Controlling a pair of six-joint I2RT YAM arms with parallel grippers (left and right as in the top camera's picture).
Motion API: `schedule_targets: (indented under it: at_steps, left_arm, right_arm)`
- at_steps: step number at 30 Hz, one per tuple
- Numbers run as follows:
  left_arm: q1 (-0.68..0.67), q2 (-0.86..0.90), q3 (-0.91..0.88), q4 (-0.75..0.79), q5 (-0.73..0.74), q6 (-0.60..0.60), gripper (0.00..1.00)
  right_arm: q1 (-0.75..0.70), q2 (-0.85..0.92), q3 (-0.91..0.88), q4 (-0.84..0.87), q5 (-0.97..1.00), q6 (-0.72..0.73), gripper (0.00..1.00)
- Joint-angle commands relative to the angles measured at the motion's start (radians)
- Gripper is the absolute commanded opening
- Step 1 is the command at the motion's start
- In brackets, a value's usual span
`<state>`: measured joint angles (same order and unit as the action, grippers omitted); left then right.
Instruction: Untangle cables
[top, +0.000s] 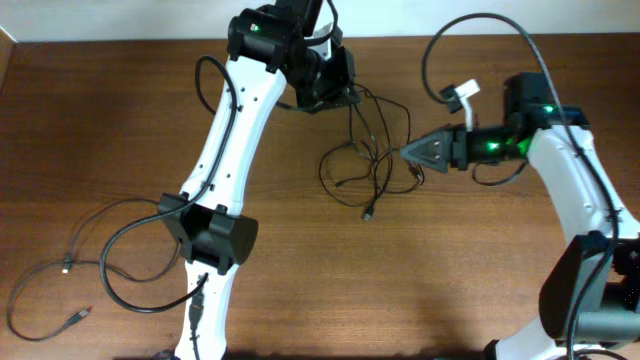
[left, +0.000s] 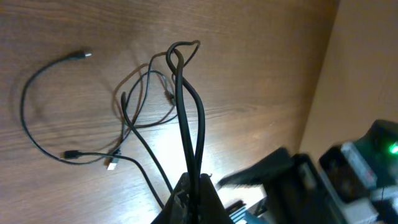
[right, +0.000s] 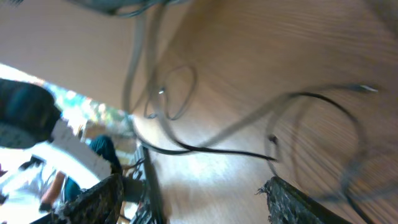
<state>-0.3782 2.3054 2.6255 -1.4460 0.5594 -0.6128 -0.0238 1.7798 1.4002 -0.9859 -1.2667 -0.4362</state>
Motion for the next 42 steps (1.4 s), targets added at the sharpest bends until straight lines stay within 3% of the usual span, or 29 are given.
schedule_targets:
  at_steps: [1,7,11,13,16,19,22,26,28,29,31,33,36,39,42]
  left_arm:
    - [-0.028,-0.042,0.014,0.024,-0.007,-0.054,0.00]
    - [-0.063,-0.042,0.014,0.012,-0.006,-0.045,0.00]
    - [-0.063,-0.041,0.014,-0.007,-0.007,0.064,0.00]
    - [-0.063,-0.042,0.014,-0.013,-0.007,0.114,0.00]
    - [-0.063,-0.042,0.014,-0.014,-0.006,0.114,0.01]
    - [-0.060,-0.042,0.014,-0.019,-0.055,0.114,0.06]
    - [-0.060,-0.042,0.014,-0.071,-0.171,0.114,0.02]
    - [-0.060,-0.042,0.014,-0.077,-0.196,0.114,0.00]
    - [-0.035,-0.052,0.014,-0.094,-0.349,0.179,0.00]
    - [0.035,-0.105,0.016,-0.108,-0.529,0.188,0.00]
    - [0.155,-0.223,0.018,-0.089,-0.620,0.173,0.00]
    - [0.351,-0.357,0.018,-0.058,-0.744,0.074,0.00]
    - [0.617,-0.386,0.015,0.022,-0.747,0.071,0.00]
    - [0.743,-0.365,0.013,0.084,-0.702,0.072,0.00]
    - [0.752,-0.319,0.013,0.132,-0.706,0.114,0.00]
  right_arm:
    - [0.089,0.005,-0.006,0.061,-0.081,-0.065,0.73]
    - [0.121,0.005,-0.006,0.183,-0.079,-0.053,0.49]
    - [0.120,0.005,-0.006,0.231,-0.019,0.027,0.49]
    - [0.120,0.005,-0.006,0.250,-0.019,0.034,0.43]
    - [0.120,0.005,-0.006,0.258,0.072,0.117,0.04]
    - [0.120,0.005,-0.006,0.283,0.536,0.425,0.04]
    - [0.120,0.005,-0.006,0.241,0.922,0.668,0.04]
    - [0.120,0.005,-0.006,0.208,1.022,0.731,0.04]
    - [0.119,0.005,-0.006,0.138,1.226,0.812,0.04]
    - [0.098,0.006,-0.007,0.096,1.341,0.888,0.04]
    - [0.046,0.007,-0.007,0.095,1.354,0.891,0.04]
    - [-0.045,0.009,-0.008,0.074,1.354,0.936,0.04]
    - [-0.151,0.009,-0.010,0.044,1.354,0.940,0.04]
    - [-0.173,0.009,-0.017,0.032,1.354,0.939,0.04]
    - [-0.172,0.009,-0.077,0.052,1.354,0.943,0.04]
